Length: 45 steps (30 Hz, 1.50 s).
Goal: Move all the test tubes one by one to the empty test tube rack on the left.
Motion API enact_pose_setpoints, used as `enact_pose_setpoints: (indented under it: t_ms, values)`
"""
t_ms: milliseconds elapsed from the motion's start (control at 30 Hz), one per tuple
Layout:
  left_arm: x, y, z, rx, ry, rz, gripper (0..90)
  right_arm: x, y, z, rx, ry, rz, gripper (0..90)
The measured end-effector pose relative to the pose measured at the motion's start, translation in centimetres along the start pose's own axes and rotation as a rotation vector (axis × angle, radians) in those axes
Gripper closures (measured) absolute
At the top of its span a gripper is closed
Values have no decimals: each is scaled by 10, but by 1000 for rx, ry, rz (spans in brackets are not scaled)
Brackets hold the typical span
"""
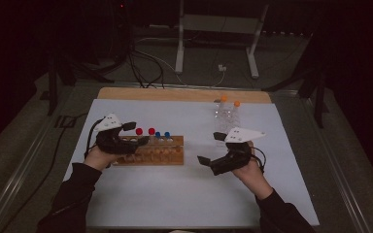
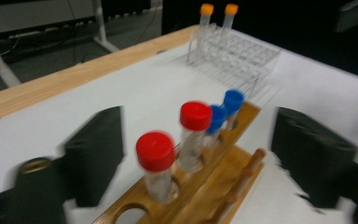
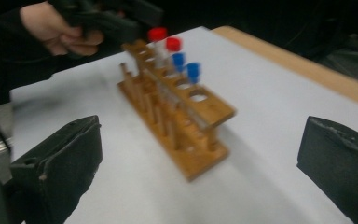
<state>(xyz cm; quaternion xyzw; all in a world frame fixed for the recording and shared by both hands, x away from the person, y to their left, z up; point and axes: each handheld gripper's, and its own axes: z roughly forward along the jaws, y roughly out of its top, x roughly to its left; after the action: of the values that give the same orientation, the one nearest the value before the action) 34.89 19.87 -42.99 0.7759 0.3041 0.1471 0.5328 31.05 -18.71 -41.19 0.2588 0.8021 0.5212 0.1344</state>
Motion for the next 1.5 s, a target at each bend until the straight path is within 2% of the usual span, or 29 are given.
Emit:
enact_pose_setpoints:
  t_ms: [133, 167, 233, 333, 533, 633, 733, 900, 1067, 1167, 1300, 1367, 1500]
  values:
    - [-4, 1, -2, -7, -15, -7, 83, -17, 1, -12, -32, -51, 16, 0]
    - [-4, 1, -3, -12, -40, -8, 77, -22, 1, -15, -38, -64, 23, 0]
    - [-6, 0, -5, -5, -58, -5, 33, -33, 0, -20, -49, -98, 33, 0]
    - [-8, -2, -9, -16, -91, -8, 24, -48, -3, -27, -67, -142, 49, 0]
    - [-13, -4, -16, -22, -100, -2, 24, -79, -11, -34, -83, -219, 83, 0]
    - [-16, -5, -17, -18, -103, 1, 24, -95, -14, -33, -92, -249, 100, 0]
    - [-18, -4, -17, -14, -105, 8, 24, -109, -16, -30, -80, -287, 104, 0]
    - [-19, -4, -17, -12, -112, 5, 24, -132, -19, -20, -53, -319, 119, 0]
    - [-19, -4, -17, -14, -115, 8, 24, -152, -25, -8, -23, -351, 166, 23]
    - [-19, -3, -17, -14, -115, 9, 24, -162, -29, -2, -8, -371, 190, 63]
    - [-19, -3, -18, -16, -117, 8, 24, -172, -34, 6, 12, -390, 218, 161]
    - [-19, -3, -18, -14, -115, 11, 24, -176, -37, 8, 15, -385, 226, 274]
    - [-19, -3, -18, -17, -117, 10, 24, -183, -40, 13, 32, -398, 231, 420]
